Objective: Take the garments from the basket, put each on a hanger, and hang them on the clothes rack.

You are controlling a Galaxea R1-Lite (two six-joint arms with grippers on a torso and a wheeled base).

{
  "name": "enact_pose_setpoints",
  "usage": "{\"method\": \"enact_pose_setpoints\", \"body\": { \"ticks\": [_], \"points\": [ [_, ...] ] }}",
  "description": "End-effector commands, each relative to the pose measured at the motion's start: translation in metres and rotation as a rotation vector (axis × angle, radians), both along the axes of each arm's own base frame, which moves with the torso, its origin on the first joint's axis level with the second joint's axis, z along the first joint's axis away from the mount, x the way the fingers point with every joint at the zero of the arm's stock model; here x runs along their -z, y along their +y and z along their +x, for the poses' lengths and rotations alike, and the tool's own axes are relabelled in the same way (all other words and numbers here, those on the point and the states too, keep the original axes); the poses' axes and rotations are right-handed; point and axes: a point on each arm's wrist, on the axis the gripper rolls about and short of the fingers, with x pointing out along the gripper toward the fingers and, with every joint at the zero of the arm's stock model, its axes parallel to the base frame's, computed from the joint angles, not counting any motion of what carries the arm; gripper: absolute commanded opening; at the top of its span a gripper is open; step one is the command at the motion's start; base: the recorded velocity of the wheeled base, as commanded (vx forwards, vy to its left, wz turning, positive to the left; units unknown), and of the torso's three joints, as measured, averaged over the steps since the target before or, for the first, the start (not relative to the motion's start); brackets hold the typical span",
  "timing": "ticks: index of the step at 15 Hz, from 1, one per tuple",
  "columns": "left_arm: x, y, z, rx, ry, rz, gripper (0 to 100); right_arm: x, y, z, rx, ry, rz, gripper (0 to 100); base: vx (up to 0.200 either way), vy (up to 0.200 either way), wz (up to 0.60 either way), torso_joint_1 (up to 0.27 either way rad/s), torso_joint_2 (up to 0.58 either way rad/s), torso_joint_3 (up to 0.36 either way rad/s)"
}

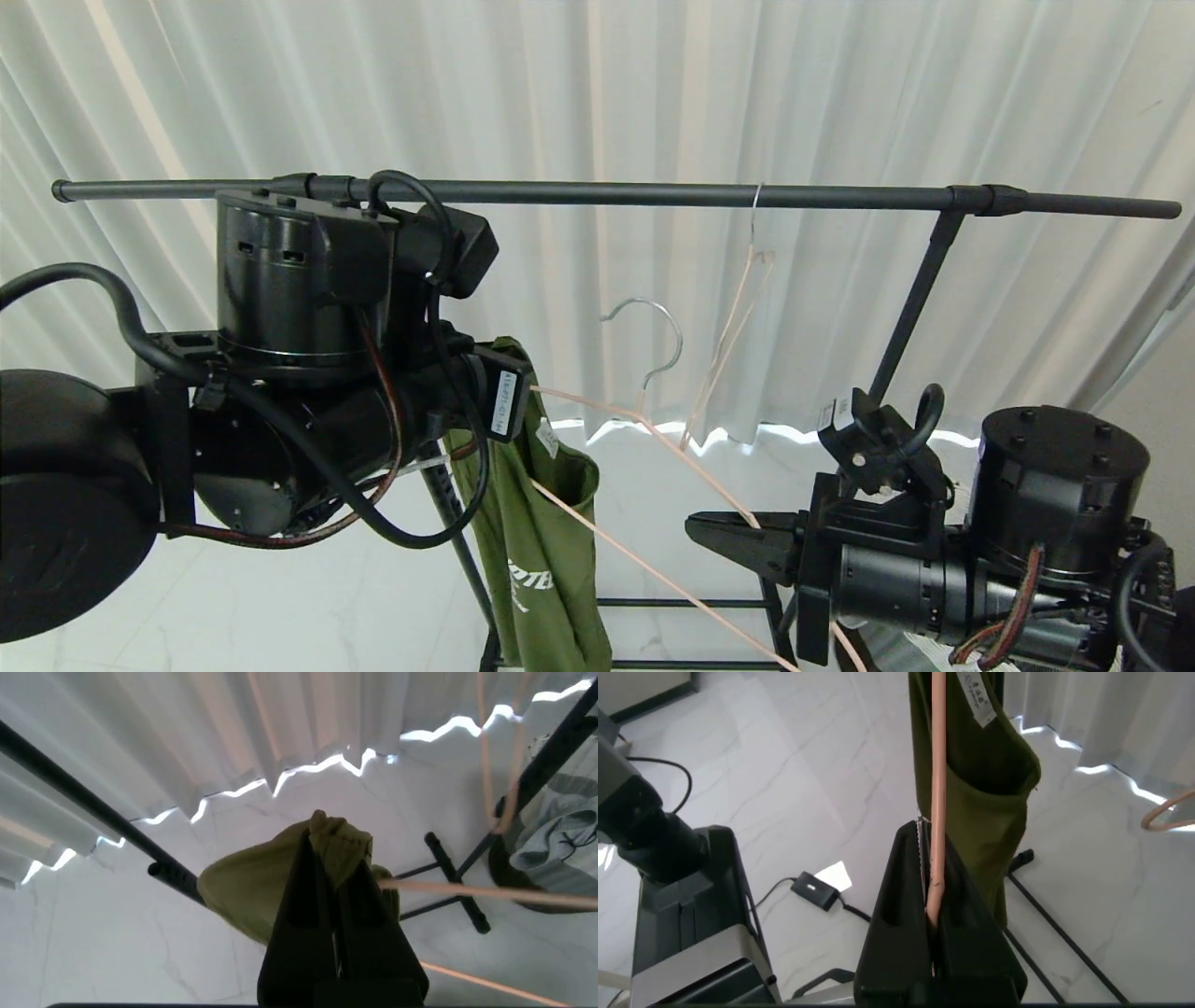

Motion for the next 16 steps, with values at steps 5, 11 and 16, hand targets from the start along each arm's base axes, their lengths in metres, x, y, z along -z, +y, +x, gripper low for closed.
{"method": "enact_pose_setpoints", "body": {
  "ticks": [5,11,16],
  "points": [
    [-0.005,-0.01,-0.009,0.049,-0.013,-0.014,0,0.007,0.007,0.0,-0.015,0.008,-0.005,0,0.0,0.0,0.0,0.0,0.0,0.0],
    [-0.012,-0.019,-0.026,0.113,-0.027,-0.041,0,0.009,0.015,0.002,-0.027,0.008,0.026,0,0.0,0.0,0.0,0.0,0.0,0.0],
    [-0.014,-0.023,-0.037,0.191,-0.023,-0.062,0,0.008,0.018,0.003,-0.029,0.011,0.033,0,0.0,0.0,0.0,0.0,0.0,0.0]
  ]
}}
